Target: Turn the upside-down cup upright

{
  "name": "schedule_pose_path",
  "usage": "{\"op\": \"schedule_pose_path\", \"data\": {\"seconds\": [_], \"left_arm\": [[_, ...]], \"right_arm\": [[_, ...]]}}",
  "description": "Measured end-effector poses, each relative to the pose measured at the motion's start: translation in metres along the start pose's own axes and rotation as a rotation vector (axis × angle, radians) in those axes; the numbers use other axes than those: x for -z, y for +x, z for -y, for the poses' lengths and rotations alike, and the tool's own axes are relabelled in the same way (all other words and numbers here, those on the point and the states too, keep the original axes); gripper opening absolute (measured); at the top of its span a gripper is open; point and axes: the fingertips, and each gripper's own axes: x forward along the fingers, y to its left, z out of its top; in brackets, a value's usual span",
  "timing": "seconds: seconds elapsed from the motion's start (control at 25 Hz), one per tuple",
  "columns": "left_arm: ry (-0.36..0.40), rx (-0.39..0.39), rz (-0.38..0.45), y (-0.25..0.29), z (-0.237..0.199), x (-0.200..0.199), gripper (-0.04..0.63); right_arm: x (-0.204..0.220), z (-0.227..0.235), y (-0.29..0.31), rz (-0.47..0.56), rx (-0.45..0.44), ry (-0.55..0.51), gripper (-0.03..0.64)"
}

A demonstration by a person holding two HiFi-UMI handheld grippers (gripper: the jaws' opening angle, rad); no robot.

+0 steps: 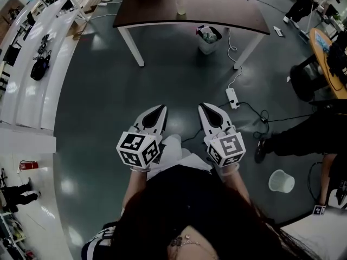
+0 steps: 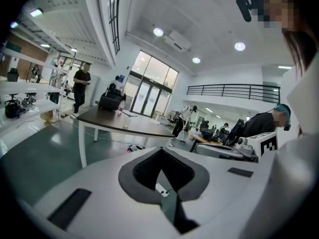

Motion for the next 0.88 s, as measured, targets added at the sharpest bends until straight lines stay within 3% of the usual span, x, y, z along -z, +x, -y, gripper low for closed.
{"op": "schedule_pose_path", "data": {"seconds": [0.36, 0.88], "left_arm": [[0.003, 0.011, -0.008, 0.060, -0.040, -0.028, 0.003], [0.038, 0.087, -0.011, 0.169, -0.129, -0.106, 0.003]], "right_arm": [[-0.008, 0.037, 0.061, 0.002, -0.004, 0.016, 0.017], [-0.049, 0.094, 0.194, 0.005, 0.049, 0.016, 0.017]]}}
